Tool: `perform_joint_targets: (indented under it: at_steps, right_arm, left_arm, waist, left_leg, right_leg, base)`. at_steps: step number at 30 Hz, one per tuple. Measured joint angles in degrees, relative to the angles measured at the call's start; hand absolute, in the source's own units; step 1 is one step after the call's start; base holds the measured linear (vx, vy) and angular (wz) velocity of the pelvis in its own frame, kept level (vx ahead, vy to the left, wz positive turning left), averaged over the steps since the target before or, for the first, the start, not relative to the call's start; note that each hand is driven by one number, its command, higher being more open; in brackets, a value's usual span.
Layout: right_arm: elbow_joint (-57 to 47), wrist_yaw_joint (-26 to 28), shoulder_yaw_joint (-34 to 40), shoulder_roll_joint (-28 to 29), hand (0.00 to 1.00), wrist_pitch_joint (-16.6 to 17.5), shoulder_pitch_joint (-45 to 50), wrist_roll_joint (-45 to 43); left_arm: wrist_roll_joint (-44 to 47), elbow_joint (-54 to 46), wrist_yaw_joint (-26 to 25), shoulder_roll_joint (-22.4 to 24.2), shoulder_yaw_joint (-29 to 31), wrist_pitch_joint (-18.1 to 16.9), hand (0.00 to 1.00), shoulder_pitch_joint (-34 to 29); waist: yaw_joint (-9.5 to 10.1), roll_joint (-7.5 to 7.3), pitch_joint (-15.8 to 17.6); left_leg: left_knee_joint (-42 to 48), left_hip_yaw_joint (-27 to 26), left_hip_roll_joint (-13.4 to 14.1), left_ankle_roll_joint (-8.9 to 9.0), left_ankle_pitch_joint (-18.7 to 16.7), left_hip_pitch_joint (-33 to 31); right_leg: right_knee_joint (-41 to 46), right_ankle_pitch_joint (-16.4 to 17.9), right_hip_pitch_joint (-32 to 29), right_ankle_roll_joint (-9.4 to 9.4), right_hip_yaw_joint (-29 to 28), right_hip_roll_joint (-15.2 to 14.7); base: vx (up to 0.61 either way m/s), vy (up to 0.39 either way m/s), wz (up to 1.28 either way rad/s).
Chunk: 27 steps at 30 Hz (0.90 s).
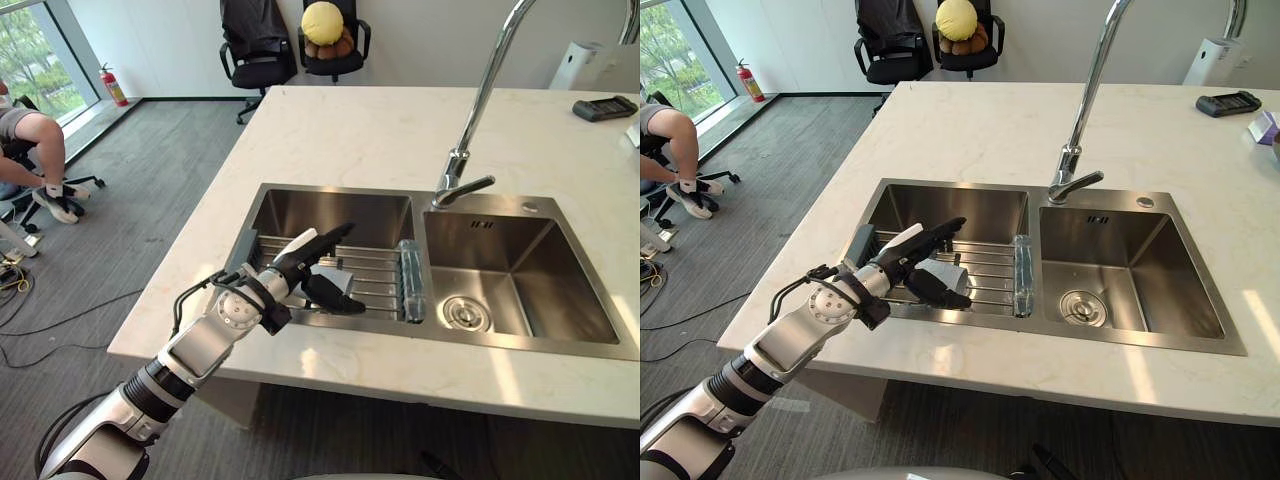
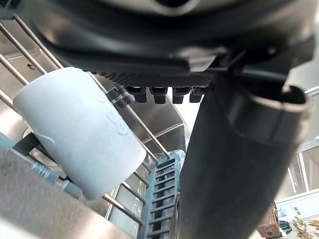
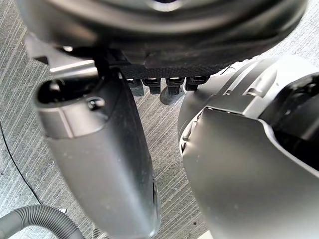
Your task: Walk over to the sink, pick up the cup, carry it to the dishwasher, place the cup inside the dishwasher, then close the dishwasher door
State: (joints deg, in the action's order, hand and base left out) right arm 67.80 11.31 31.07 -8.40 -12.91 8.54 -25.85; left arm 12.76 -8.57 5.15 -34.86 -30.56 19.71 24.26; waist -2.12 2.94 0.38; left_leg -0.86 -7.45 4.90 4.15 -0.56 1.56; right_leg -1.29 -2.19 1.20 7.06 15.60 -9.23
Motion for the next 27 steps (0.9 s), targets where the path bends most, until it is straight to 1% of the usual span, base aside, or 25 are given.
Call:
perform_joint_targets:
  at_steps: [3, 5, 8, 10, 11, 13, 14, 16, 19, 23, 25, 27]
  right_arm:
    - [0.0, 0.0, 0.0, 0.0, 1.00, -0.2, 0.0, -0.1]
    - [0.0, 0.0, 0.0, 0.0, 1.00, -0.2, 0.0, -1.0]
    - [0.1, -0.2, 0.0, -0.1, 1.00, -0.3, 0.2, -2.1]
    - [0.1, -0.2, 0.0, 0.0, 1.00, -0.3, 0.3, -2.1]
    - [0.0, -0.3, 0.0, 0.0, 1.00, -0.3, 0.5, -2.1]
    - [-0.1, -0.2, 0.0, 0.0, 1.00, -0.3, 0.5, -2.1]
    - [-0.3, -0.2, 0.0, 0.1, 1.00, -0.3, 0.6, -2.1]
    - [-0.9, -0.1, 0.0, 0.3, 1.00, -0.3, 1.1, -2.1]
    - [-1.3, -0.2, -0.1, 0.6, 1.00, -0.3, 1.3, -2.2]
    - [-1.3, -0.4, -0.7, 0.6, 1.00, -0.3, 1.3, -2.3]
    - [-1.3, -0.6, -2.4, 0.4, 1.00, -0.3, 1.4, -3.6]
    - [-1.3, -0.7, -2.5, 0.4, 1.00, -0.3, 1.5, -3.8]
  left_arm:
    - [-2.8, 0.0, -0.2, -0.1, 0.2, -0.4, 1.00, 0.7]
    - [-3.6, 0.0, -1.2, -0.1, 0.2, -1.0, 1.00, 0.8]
    - [-7.1, 0.0, -2.8, -0.1, 0.7, -2.2, 1.00, 0.8]
    - [-9.5, 0.0, -2.7, -0.1, 1.5, -3.3, 1.00, 0.8]
    - [-11.0, 0.0, -2.5, -0.1, 2.2, -4.5, 1.00, 0.8]
    - [-14.0, 0.0, -0.9, -0.1, 2.8, -5.3, 1.00, 0.9]
    - [-18.8, 0.0, 2.0, -0.1, 2.9, -5.5, 1.00, 1.1]
    - [-22.2, 0.7, 4.8, -0.1, 2.9, -5.9, 1.00, 1.0]
    - [-26.0, 2.1, 7.1, -0.4, 2.6, -6.5, 1.00, 1.0]
    - [-28.8, 2.1, 8.5, -2.0, 1.6, -6.7, 1.00, 1.0]
    - [-30.9, 2.3, 8.8, -2.9, 0.5, -7.8, 1.00, 1.0]
    - [-32.1, 2.6, 8.5, -3.0, 0.2, -8.5, 1.00, 1.0]
  waist:
    - [-0.01, 0.00, 0.0]
    - [-0.03, 0.00, 0.0]
    - [-0.01, 0.00, 0.0]
    - [0.01, -0.01, 0.0]
    - [0.04, -0.02, 0.0]
    - [0.12, -0.04, 0.0]
    - [0.23, -0.04, -0.1]
    - [0.25, -0.04, -0.1]
    - [0.22, -0.04, -0.1]
    - [0.39, -0.08, -0.1]
    - [0.56, -0.10, -0.2]
    - [0.67, -0.11, -0.2]
  left_leg:
    - [0.0, 0.0, 0.0, 0.00, 0.0, 0.0]
    - [0.0, 0.0, 0.0, 0.00, 0.0, 0.1]
    - [-0.1, -0.2, 0.0, 0.00, 0.0, 0.3]
    - [-0.2, -0.5, 0.0, 0.00, 0.0, 0.6]
    - [-0.3, -0.7, 0.1, 0.00, 0.0, 0.8]
    - [-0.4, -1.0, 0.1, 0.00, 0.0, 0.9]
    - [-0.5, -1.2, 0.1, 0.00, 0.0, 0.9]
    - [-0.5, -1.3, 0.1, -0.01, 0.0, 0.9]
    - [-0.6, -1.3, 0.1, 0.00, 0.0, 0.9]
    - [-0.7, -1.3, 0.1, 0.00, 0.0, 0.9]
    - [-0.7, -1.3, 0.1, 0.00, 0.0, 0.9]
    - [-0.7, -1.3, 0.1, 0.00, 0.0, 0.9]
  right_leg:
    - [-0.1, 0.0, 0.2, 0.01, 0.0, 0.0]
    - [-0.1, 0.0, 0.2, 0.00, 0.0, 0.0]
    - [-0.1, -0.1, 0.3, -0.04, -0.2, 0.0]
    - [-0.1, -0.2, 0.4, -0.04, -0.4, 0.1]
    - [-0.2, -0.2, 0.4, -0.04, -0.7, 0.1]
    - [-0.3, -0.4, 0.4, -0.03, -0.9, 0.1]
    - [-0.8, -0.7, 0.5, -0.02, -1.0, 0.1]
    - [-1.0, -0.9, 0.5, -0.02, -1.1, 0.2]
    - [-1.1, -0.9, 0.5, -0.02, -1.1, 0.2]
    - [-1.2, -0.9, 0.5, -0.02, -1.1, 0.2]
    - [-1.2, -0.9, 0.6, -0.03, -1.1, 0.2]
    - [-1.2, -0.9, 0.6, -0.03, -1.1, 0.2]
  base:
    - [0.00, 0.000, 0.00]
    - [0.00, 0.000, 0.00]
    - [0.00, 0.000, -0.01]
    - [0.00, 0.000, -0.06]
    - [0.00, 0.000, -0.09]
    - [0.00, 0.000, -0.09]
    - [0.00, -0.001, -0.06]
    - [0.00, -0.002, -0.02]
    - [0.00, 0.000, 0.00]
    - [0.00, 0.000, 0.00]
    - [0.00, 0.000, 0.00]
    - [0.00, 0.000, 0.00]
